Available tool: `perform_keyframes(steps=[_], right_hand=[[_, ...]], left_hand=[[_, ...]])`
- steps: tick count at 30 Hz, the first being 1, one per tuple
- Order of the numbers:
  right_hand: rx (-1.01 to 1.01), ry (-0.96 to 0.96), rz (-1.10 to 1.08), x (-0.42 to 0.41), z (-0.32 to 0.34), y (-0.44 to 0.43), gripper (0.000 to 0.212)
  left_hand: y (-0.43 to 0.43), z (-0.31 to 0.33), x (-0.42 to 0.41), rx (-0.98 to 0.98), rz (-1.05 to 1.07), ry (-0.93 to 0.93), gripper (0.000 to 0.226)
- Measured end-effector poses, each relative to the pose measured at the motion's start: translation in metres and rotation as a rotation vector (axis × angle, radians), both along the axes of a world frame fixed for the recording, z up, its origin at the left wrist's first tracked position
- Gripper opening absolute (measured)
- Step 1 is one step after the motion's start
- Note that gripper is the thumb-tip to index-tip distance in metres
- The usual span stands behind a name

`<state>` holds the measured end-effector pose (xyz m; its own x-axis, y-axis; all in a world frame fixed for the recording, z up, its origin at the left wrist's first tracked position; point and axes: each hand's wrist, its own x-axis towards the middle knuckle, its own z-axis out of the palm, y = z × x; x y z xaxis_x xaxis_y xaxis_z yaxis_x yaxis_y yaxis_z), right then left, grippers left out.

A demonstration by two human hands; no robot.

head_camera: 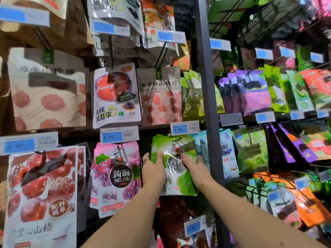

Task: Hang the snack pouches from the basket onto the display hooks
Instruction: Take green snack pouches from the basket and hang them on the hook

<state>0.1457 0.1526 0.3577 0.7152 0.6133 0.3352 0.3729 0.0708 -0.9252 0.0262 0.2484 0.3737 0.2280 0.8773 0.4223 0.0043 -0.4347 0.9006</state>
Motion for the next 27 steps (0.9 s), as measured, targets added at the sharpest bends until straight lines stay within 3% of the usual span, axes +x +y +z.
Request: perform_keyframes(steps=[3, 5, 9, 11, 15, 18, 23, 27], right_hand=[[0.118, 0.026, 0.065, -0.009, -0.009, -0.012, 0.115], [0.108, 0.041, 0.065, -0.017, -0.017, -0.017, 0.111], [0.104, 0.073, 0.049, -0.018, -0.037, -0.017, 0.066], [0.119, 0.084, 0.036, -0.021, -0.036, -0.018, 0.054], [0.147, 0.125, -0.008, -0.022, -0.033, -0.013, 0.081], [0.196, 0.133, -0.05, -0.029, -0.038, -0.006, 0.075], [0.291, 0.104, -0.12, -0.039, -0.054, -0.001, 0.079], [0.392, 0.198, -0.093, -0.047, -0.067, -0.01, 0.08]], left_hand=[[-0.013, -0.008, -0.005, 0.096, 0.005, 0.003, 0.063], [-0.019, -0.014, -0.006, 0.124, -0.02, 0.045, 0.07], [-0.019, -0.025, -0.001, 0.084, -0.08, 0.073, 0.103], [-0.023, -0.024, -0.002, 0.067, -0.091, 0.11, 0.108], [-0.024, -0.027, -0.002, 0.062, -0.094, 0.174, 0.104], [-0.024, -0.033, 0.0, 0.076, -0.101, 0.157, 0.104], [-0.02, -0.042, 0.002, 0.106, -0.074, 0.1, 0.073], [-0.013, -0.041, 0.002, 0.134, -0.014, 0.095, 0.081]])
